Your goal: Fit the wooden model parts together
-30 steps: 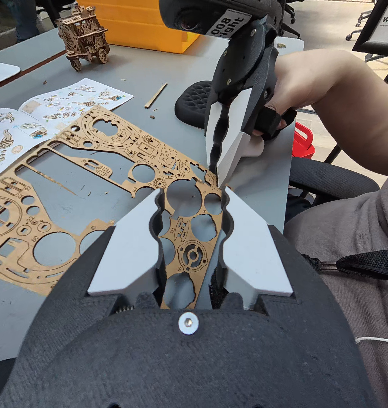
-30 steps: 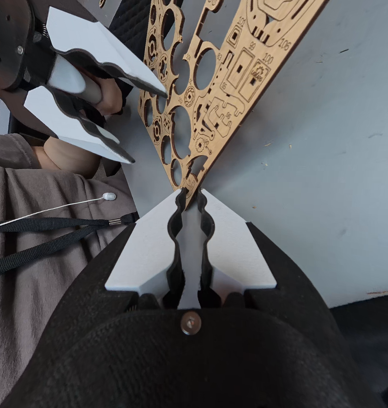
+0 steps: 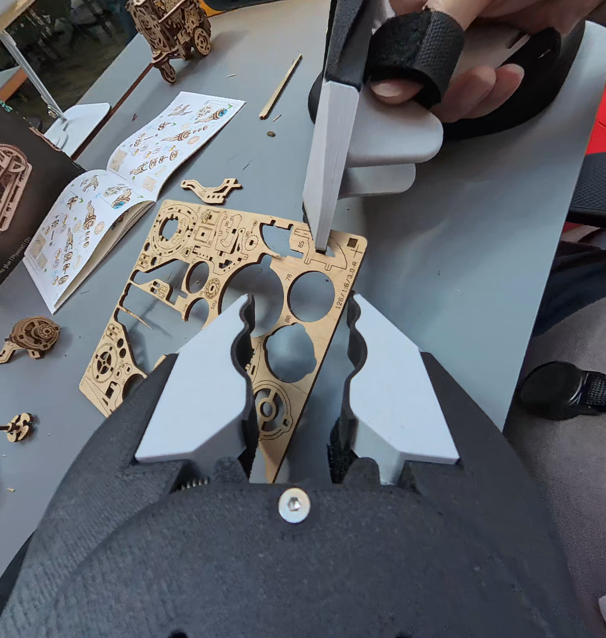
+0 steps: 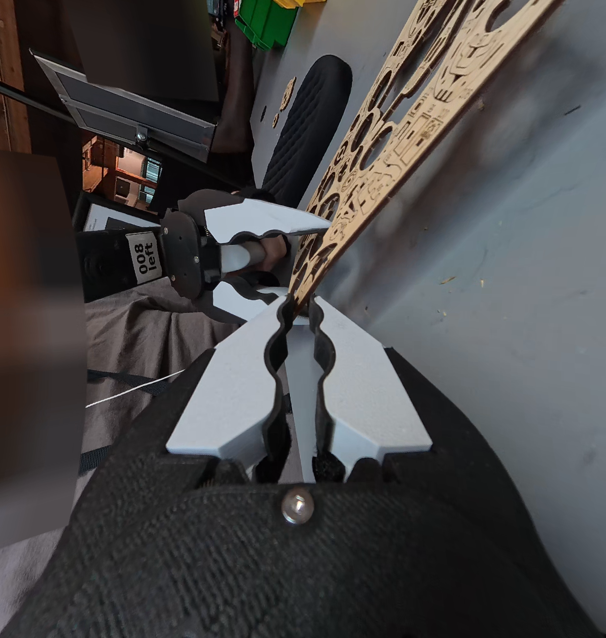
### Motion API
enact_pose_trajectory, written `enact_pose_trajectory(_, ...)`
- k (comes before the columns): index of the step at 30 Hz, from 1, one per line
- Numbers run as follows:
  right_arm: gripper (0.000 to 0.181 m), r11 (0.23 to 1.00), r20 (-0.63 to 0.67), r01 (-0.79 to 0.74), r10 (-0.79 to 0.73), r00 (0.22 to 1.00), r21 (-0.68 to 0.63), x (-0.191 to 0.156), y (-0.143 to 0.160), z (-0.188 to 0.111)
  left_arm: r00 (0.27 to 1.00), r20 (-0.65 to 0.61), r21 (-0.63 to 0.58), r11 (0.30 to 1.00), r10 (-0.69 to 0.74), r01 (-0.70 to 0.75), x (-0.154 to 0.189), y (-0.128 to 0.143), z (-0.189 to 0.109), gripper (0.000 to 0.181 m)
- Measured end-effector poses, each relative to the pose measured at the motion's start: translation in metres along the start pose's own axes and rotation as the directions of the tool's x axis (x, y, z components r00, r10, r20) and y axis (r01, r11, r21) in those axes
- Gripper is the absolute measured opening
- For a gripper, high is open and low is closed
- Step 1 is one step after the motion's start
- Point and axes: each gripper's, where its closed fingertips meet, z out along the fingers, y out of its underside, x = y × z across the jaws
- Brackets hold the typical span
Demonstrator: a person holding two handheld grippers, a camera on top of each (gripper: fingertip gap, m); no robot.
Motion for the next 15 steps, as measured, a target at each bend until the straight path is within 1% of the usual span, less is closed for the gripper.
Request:
enact_pose_trajectory(1, 0.007, 1.000, 0.006, 0.000, 0.000, 1.000, 0.002, -0.001, 0.000, 0.000, 1.000, 0.009, -0.011, 1.000, -0.009, 0.009, 0.001, 0.000, 0.002, 0.053)
enact_pose_trajectory(3, 0.007, 1.000, 0.021, -0.002, 0.001, 1.000, 0.009, -0.003, 0.000, 0.000, 1.000, 0.012, -0.013, 1.000, -0.008, 0.009, 0.004, -0.003, 0.004, 0.054)
enact_pose_trajectory(6, 0.007, 1.000, 0.042, -0.014, 0.013, 0.999, 0.023, -0.005, 0.000, 0.001, 0.998, 0.040, -0.034, 0.999, 0.041, -0.040, 0.006, -0.002, 0.007, 0.050)
enact_pose_trajectory(7, 0.007, 0.999, 0.061, -0.019, 0.017, 0.998, 0.031, -0.008, -0.001, 0.001, 0.997, 0.060, -0.035, 0.998, 0.055, -0.053, 0.005, -0.002, 0.007, 0.047)
enact_pose_trajectory(9, 0.006, 0.999, 0.104, -0.026, 0.021, 0.994, 0.047, -0.016, -0.002, 0.000, 0.991, 0.110, -0.023, 0.997, 0.073, -0.071, 0.000, -0.003, 0.006, 0.033)
enact_pose_trajectory(11, 0.007, 0.998, 0.111, -0.023, 0.017, 0.994, 0.055, -0.017, -0.003, 0.000, 0.987, 0.135, -0.002, 0.996, 0.086, -0.087, -0.002, -0.007, 0.004, 0.028)
enact_pose_trajectory(15, 0.008, 0.998, 0.102, 0.001, -0.007, 0.995, 0.060, -0.017, -0.002, -0.001, 0.984, 0.149, -0.003, 0.996, 0.093, -0.094, -0.002, -0.007, 0.004, 0.028)
